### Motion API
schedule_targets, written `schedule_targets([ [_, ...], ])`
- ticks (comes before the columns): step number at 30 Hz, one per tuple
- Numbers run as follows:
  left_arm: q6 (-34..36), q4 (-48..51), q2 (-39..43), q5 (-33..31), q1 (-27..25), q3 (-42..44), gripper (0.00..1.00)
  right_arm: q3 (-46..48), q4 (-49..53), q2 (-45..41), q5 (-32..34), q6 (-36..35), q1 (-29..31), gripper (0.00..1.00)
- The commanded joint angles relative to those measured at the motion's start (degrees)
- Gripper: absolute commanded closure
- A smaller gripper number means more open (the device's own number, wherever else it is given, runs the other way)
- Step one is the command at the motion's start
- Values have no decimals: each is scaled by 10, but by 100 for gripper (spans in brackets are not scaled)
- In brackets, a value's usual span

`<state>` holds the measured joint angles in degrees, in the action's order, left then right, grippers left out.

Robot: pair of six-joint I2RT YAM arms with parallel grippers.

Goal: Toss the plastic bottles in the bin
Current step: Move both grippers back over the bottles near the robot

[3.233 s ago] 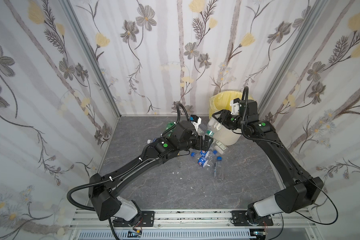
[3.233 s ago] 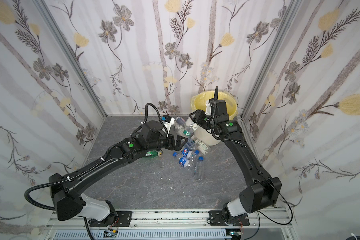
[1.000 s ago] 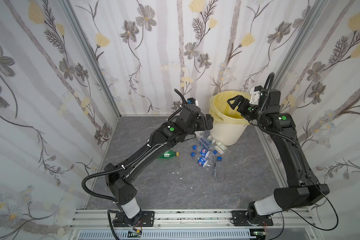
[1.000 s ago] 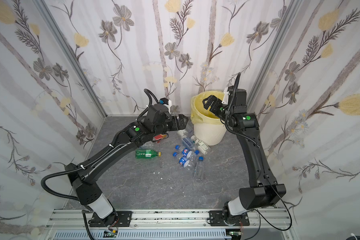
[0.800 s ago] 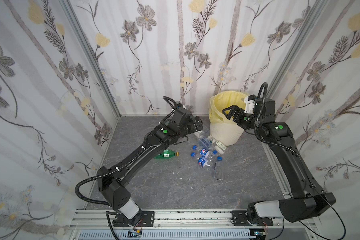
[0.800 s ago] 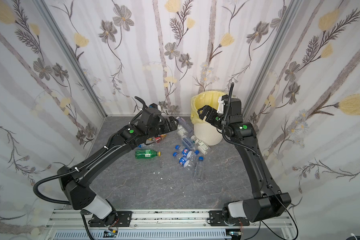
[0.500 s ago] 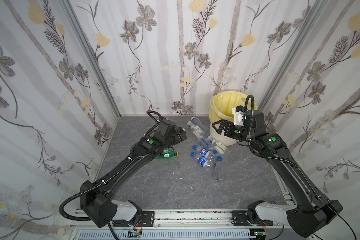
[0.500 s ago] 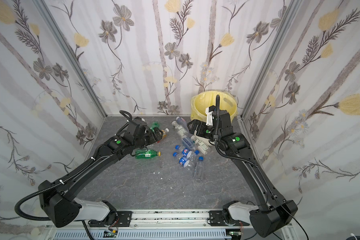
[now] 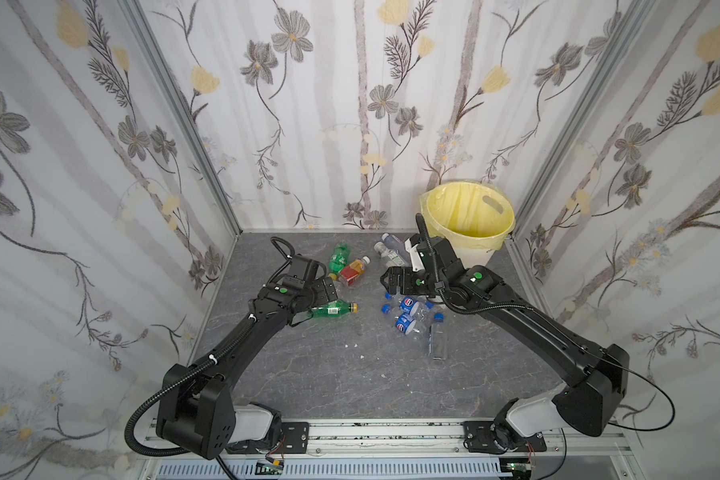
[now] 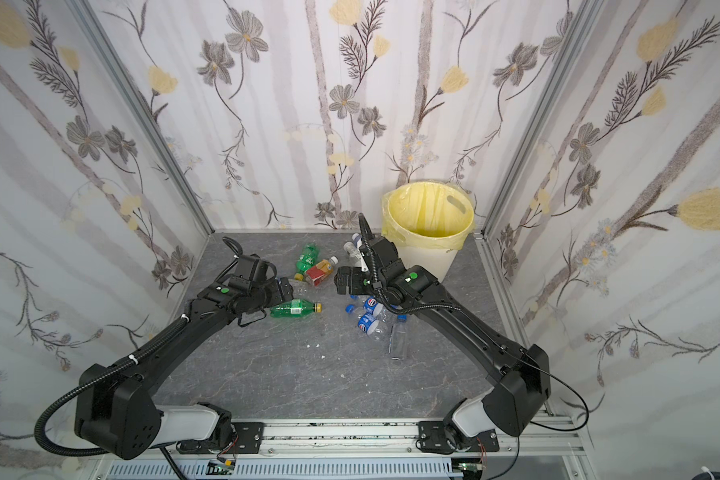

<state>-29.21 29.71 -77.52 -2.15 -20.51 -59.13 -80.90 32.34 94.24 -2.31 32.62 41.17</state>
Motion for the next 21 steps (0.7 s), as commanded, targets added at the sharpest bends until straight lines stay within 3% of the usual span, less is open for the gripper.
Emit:
schedule_targets([
  [1,44,-16,-20,-18,4,2,0,-2,-22,12,-11,3,8,0],
  [8,71,-41,-77,27,6,-9,0,46,-31,16,-46,16,8,0],
  [12,105,-56,-109,23,9,-7,0,57,-42,15,-29,21,15,0],
  [17,151,-60,-148,29,15,-36,0,71,-54,8,-25,80,16,0],
  [21,148,-66,-173,32,19,-48,0,69,-68,13,-32,98,16,0],
])
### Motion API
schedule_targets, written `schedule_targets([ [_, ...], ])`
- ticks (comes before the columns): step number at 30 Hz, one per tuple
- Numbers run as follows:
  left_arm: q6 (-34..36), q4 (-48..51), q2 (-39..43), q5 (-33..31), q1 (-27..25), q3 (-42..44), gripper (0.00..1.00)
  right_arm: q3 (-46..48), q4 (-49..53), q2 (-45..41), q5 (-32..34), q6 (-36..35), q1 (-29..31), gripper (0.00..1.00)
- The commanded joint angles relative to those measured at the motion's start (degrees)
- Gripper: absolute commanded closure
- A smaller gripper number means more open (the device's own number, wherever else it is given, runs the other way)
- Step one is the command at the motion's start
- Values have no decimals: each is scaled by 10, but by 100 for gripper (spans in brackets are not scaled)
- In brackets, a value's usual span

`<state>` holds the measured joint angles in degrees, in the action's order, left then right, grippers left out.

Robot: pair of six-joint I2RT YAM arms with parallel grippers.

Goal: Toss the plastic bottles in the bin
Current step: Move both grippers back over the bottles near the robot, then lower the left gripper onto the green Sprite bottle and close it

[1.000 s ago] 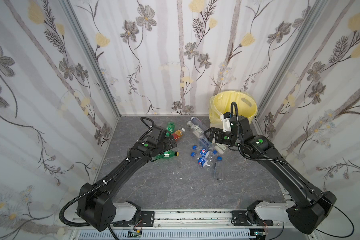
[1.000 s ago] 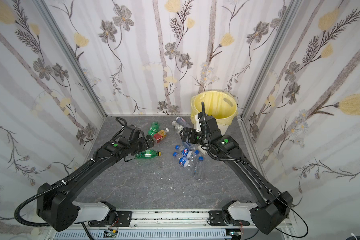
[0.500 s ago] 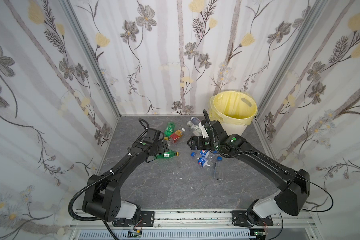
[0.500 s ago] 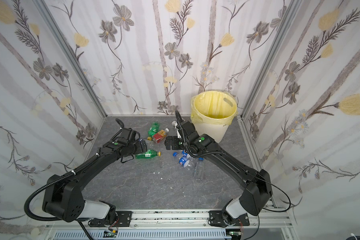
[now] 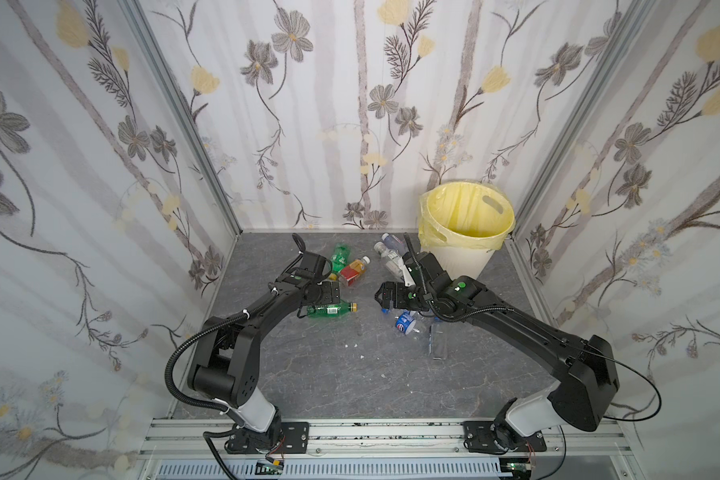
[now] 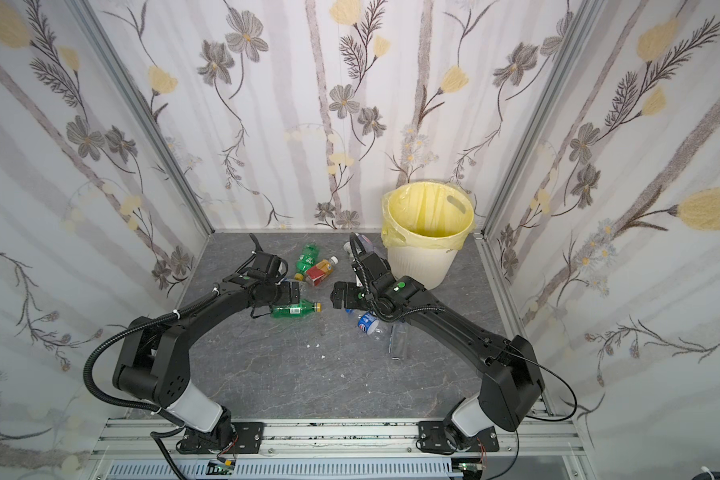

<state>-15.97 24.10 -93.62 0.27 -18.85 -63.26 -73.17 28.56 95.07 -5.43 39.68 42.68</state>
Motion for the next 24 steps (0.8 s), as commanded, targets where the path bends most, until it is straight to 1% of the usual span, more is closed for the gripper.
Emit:
schedule_targets([
  [1,12,-12,-20,14,2,-7,0,-18,-18,10,1,24,1,0],
  [5,9,-12,-35,28,1,-7,0,-22,-16,13,5,23,1,0],
  [9,6,-12,-24,35,1,5,0,-18,-14,8,1,21,0,0],
  [14,-4,-12,-8,43,-1,26,0,8,-22,-12,7,19,-1,0],
  [21,-22,-11,20,52,-13,58,0,32,-35,-26,4,12,-4,0],
  [24,-32,-12,25,52,-27,66,0,35,-37,-23,-3,7,-9,0],
])
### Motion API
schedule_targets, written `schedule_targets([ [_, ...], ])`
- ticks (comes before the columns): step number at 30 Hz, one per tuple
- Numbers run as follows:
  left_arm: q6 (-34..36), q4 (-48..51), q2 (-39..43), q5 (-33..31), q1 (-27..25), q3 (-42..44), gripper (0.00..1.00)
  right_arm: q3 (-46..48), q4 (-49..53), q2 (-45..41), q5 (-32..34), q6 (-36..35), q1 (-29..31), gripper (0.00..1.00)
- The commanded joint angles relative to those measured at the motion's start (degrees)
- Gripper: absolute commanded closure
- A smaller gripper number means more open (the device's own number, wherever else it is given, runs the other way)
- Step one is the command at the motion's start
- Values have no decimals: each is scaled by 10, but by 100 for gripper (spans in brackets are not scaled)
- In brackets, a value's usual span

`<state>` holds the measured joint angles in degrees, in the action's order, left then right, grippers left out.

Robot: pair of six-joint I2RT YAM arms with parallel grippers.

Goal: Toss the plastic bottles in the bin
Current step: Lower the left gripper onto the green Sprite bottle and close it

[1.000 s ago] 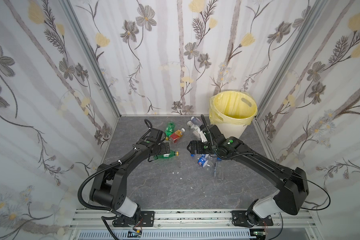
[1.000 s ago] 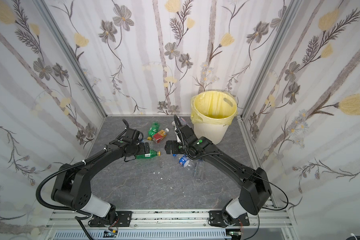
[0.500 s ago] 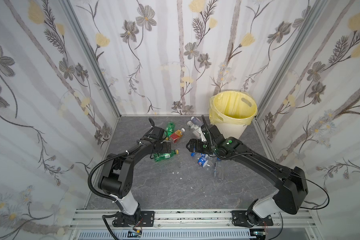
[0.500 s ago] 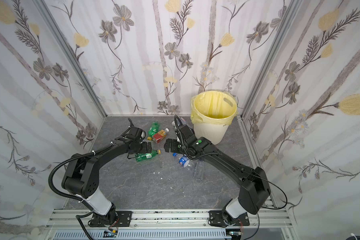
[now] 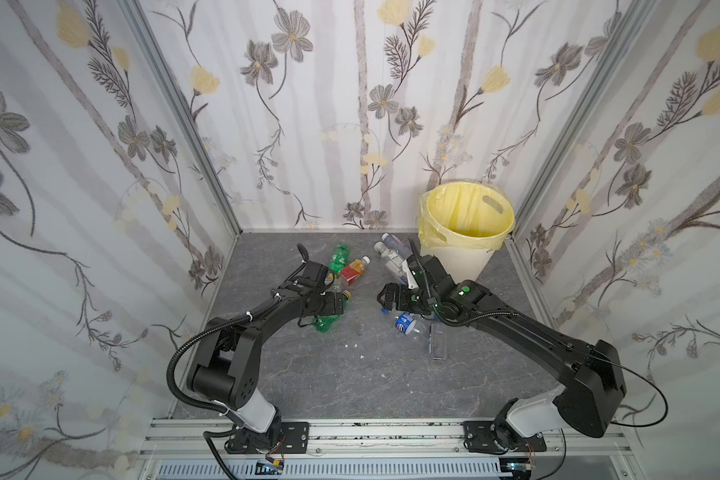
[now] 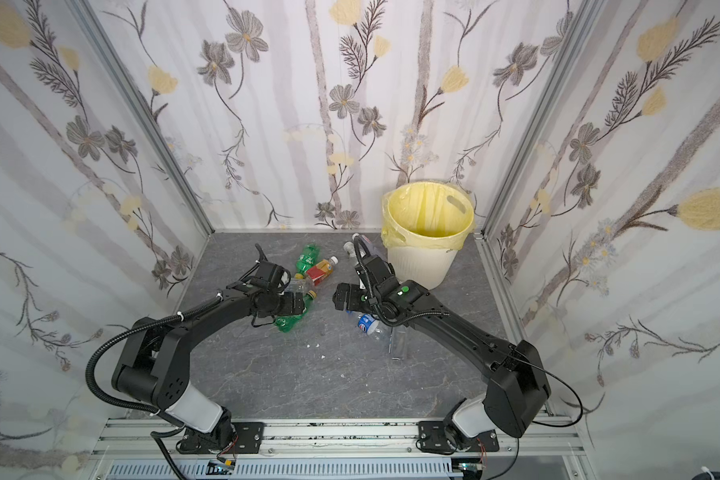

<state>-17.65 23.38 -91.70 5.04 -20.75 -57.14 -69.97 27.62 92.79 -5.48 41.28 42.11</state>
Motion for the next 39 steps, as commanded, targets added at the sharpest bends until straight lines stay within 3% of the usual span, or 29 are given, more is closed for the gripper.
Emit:
schedule_targets([
  [1,-18,-4,7,3,-14,6,0,2,-28,2,-6,-11,-5,0],
  [10,-24,-5,-26,-14,-55,7,0,2,-34,11,-24,-17,-19,0],
  [15,-16,-6,-40,-19,-61,7,5,14,-34,2,-24,-18,-28,0],
  [22,-12,-6,-39,-14,-65,16,23,18,-40,-3,-35,-17,-46,0],
  [31,-23,-9,-31,-8,-86,36,39,22,-52,6,-60,-18,-55,0],
  [39,-55,-12,2,8,-108,40,46,34,-64,6,-83,-13,-54,0],
])
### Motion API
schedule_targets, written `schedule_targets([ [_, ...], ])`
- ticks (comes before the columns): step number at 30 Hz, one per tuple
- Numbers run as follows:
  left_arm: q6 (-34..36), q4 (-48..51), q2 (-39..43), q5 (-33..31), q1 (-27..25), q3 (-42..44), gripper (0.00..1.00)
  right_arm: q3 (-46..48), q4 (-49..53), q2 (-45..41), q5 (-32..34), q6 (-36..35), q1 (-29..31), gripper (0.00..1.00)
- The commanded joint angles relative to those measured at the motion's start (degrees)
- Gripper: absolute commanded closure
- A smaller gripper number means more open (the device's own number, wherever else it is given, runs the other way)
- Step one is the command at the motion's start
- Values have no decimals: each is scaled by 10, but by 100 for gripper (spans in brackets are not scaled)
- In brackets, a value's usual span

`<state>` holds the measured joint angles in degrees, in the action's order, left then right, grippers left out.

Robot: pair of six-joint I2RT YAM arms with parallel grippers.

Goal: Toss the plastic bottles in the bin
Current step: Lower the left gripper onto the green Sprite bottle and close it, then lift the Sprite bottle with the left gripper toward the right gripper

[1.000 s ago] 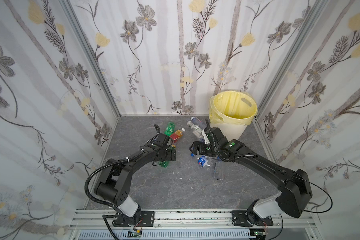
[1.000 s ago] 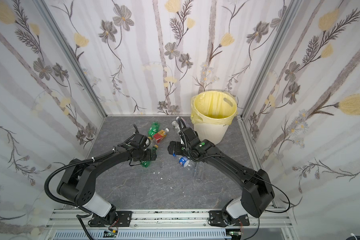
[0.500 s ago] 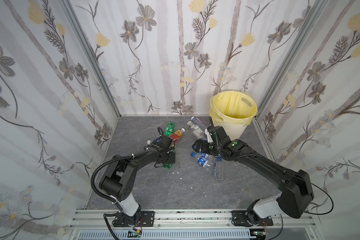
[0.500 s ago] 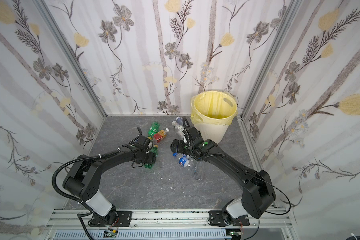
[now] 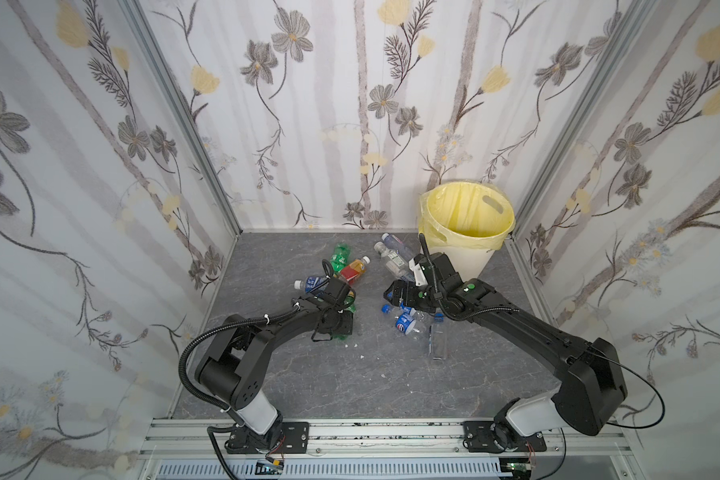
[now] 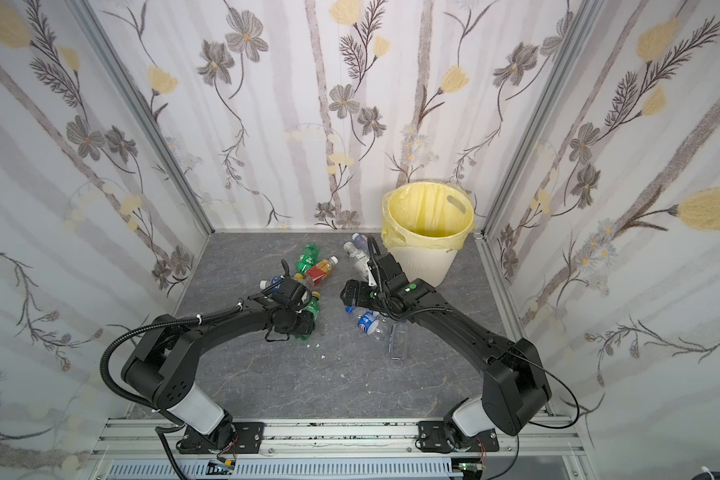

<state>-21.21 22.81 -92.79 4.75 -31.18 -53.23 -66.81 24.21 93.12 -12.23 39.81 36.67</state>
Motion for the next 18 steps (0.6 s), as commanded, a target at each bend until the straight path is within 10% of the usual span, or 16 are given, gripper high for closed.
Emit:
schedule_targets([
  [1,-26,-8,21,14,-5,1,46,5,-30,1,-18,2,0,0],
  [18,-97,-36,114,79,-49,-29,49,-9,-40,-10,-53,55,-1,0],
])
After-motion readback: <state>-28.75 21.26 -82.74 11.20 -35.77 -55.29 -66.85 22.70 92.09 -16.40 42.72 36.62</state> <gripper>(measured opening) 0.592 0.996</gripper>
